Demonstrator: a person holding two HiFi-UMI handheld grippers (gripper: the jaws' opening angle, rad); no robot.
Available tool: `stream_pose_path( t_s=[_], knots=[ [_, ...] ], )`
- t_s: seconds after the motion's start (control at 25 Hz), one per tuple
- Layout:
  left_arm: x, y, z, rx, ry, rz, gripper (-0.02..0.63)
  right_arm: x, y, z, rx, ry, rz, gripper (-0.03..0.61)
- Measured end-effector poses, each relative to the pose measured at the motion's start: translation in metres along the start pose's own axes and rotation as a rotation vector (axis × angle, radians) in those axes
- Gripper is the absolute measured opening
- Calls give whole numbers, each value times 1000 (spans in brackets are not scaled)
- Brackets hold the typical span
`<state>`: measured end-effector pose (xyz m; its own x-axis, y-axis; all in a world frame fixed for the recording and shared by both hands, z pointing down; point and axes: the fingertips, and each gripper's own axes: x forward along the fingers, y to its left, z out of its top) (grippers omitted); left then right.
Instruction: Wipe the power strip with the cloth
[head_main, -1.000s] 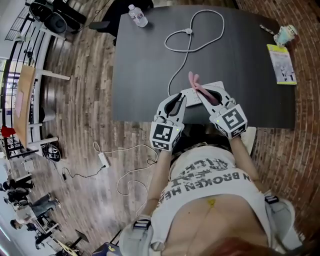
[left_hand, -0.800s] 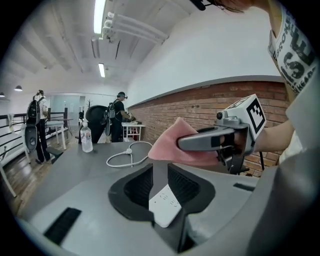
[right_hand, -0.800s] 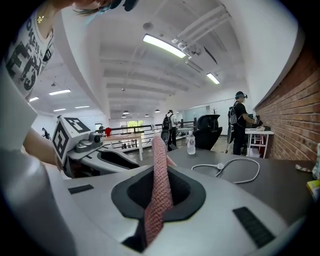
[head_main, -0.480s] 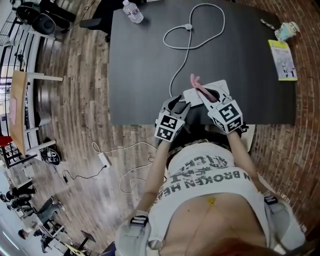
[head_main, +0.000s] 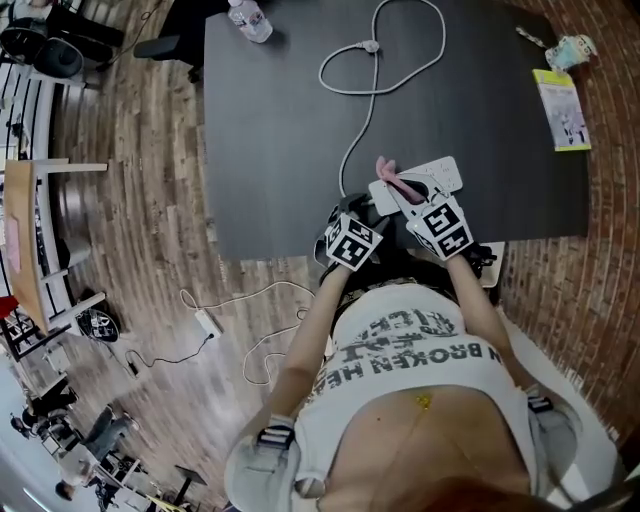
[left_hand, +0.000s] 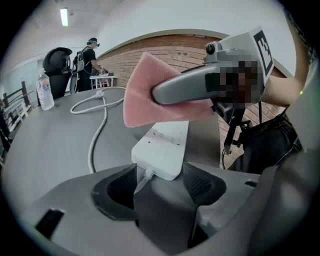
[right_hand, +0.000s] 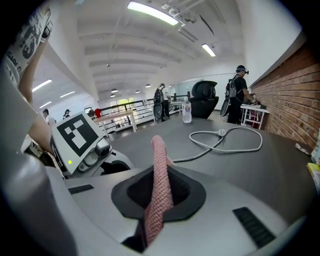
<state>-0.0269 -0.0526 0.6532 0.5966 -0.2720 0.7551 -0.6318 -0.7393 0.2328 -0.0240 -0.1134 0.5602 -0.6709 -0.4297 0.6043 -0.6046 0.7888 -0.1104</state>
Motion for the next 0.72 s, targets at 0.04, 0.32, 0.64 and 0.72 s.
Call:
stream_pose_path(
  t_s=[0.04,0.32,0.64,0.72],
  knots=[
    [4,0,-3,11,18,-6,270,6,1,-4,-9,20,4,17],
    [18,-1,-9,99,77,-35,272,34,14,-26,-69,145,65,17],
    [20,-3,-9,95,79,-53,270,54,28,-58,-139,252,124,17],
    [19,-2,-9,92,77,-50,270,54,28,-58,-151,238,129,17]
  ],
)
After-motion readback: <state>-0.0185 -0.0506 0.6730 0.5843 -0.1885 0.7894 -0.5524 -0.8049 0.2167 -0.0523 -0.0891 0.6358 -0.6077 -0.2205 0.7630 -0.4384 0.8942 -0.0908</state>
